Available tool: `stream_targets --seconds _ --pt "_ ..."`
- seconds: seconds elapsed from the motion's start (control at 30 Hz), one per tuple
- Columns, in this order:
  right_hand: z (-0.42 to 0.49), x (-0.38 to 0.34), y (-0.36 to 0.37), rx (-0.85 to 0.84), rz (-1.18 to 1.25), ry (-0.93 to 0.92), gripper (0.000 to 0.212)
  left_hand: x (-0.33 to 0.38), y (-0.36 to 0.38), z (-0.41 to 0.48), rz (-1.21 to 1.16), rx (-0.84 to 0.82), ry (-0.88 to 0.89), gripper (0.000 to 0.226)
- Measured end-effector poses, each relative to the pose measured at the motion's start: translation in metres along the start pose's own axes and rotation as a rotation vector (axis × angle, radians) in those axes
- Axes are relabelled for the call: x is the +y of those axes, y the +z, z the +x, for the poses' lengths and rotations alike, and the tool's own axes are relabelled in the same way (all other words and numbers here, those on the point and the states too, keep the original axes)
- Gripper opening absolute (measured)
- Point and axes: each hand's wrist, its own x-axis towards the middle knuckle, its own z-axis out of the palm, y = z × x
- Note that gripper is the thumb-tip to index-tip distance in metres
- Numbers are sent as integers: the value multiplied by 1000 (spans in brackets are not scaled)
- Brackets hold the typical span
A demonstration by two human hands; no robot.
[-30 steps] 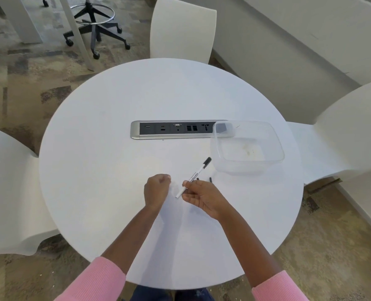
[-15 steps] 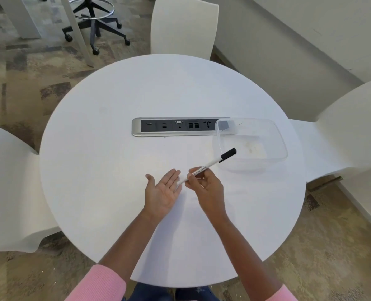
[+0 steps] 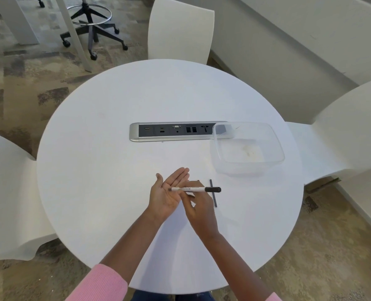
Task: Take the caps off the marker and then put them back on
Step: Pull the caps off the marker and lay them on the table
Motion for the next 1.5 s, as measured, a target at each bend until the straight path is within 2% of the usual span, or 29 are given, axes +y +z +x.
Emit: stream_targets --seconds 0.17,0.3,0.37,0.53,0.73,0.9,1.03,1.17,1.27,1.5 --pt "5 4 -6 124 257 192 5 1 -1 0 17 23 -4 56" --pt "16 9 -14 98 563 441 8 0 -5 -1 92 56 -32 54" --pt "20 12 -16 72 620 533 11 -1 -5 -1 143 65 -44 55" --pt "25 15 -16 20 670 637 16 -5 1 -1 189 61 -77 54" --pt "31 8 -13 -132 583 720 28 -3 6 -1 337 34 -127 45" --pt "32 0 -12 -249 476 765 31 -1 11 0 373 37 -68 26" --pt "32 -3 -11 -261 495 830 37 2 13 0 413 101 -14 17" --pt "29 -2 -14 -275 552 871 36 8 11 2 392 154 60 18" --pt "24 2 -20 -296 581 875 28 15 8 3 347 206 110 18" --pt "15 9 -29 -272 570 872 20 27 6 4 311 266 168 28"
